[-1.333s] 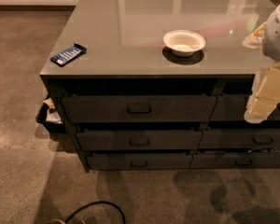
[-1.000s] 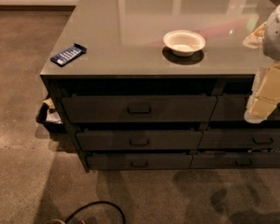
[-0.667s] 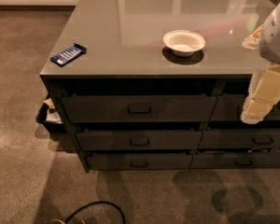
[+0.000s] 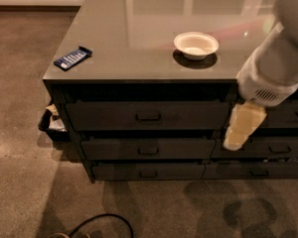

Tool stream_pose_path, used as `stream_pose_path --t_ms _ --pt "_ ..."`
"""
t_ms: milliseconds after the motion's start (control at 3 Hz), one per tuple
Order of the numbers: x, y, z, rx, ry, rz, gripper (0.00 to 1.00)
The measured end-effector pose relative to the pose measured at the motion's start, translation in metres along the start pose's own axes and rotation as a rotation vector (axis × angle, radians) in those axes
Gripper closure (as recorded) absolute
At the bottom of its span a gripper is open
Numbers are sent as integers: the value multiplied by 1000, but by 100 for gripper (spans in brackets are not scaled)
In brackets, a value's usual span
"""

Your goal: Open middle drawer

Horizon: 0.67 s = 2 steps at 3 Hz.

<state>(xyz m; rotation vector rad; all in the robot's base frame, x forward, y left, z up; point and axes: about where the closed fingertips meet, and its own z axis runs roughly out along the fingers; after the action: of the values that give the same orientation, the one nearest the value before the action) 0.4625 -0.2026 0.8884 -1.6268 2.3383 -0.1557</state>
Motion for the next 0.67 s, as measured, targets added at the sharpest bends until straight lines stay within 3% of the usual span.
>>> stream_pose_path --t_ms 667 --pt "2 20 163 -33 16 125 0"
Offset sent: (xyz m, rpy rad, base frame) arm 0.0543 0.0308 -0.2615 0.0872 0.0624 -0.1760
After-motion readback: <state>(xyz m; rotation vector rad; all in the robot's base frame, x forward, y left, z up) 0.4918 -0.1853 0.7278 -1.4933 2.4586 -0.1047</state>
